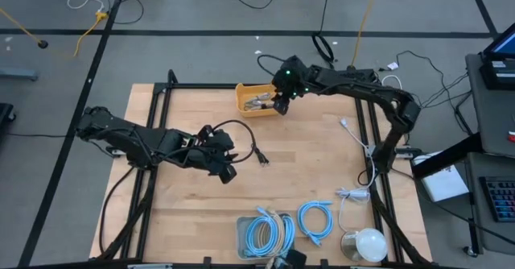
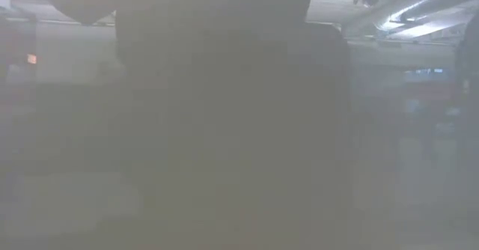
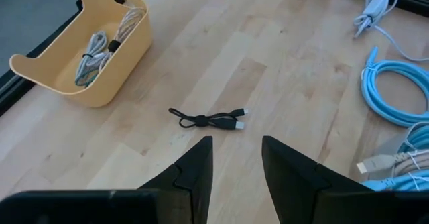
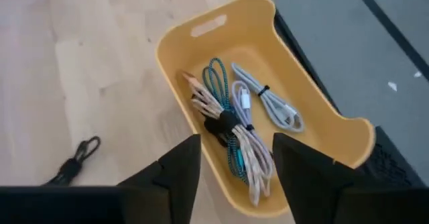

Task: Sort cables into bins
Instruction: Put the blue HDMI cable into the gray bin

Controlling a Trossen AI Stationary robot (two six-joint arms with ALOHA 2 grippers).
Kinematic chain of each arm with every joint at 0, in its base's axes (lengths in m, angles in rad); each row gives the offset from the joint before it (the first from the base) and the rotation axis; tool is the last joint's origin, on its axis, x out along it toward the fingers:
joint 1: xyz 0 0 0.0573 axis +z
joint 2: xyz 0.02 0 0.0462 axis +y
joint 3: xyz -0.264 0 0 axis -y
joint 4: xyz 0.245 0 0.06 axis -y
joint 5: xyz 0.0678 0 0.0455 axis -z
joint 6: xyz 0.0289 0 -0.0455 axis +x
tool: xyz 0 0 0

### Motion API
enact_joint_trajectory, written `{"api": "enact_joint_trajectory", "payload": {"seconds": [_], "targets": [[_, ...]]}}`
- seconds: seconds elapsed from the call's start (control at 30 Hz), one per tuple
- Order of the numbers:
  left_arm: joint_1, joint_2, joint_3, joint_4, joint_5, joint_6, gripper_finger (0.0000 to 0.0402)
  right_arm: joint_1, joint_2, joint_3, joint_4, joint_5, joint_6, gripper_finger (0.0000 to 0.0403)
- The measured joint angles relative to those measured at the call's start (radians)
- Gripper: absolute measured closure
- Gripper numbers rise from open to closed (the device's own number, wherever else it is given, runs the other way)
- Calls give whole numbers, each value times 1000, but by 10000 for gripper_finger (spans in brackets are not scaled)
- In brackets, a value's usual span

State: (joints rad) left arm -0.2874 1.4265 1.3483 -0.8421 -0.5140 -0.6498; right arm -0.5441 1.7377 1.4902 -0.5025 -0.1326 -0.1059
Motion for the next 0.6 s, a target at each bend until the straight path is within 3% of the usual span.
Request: {"api": "enact_joint_trajectory", "payload": {"seconds": [0.33, 0.6], "targets": [[2, 0, 0, 31, 12, 65, 270, 16, -87, 0, -116, 17, -1, 227], [30, 0, 0, 61, 26, 77, 270, 108, -128, -2, -345, -14, 109, 306]]}}
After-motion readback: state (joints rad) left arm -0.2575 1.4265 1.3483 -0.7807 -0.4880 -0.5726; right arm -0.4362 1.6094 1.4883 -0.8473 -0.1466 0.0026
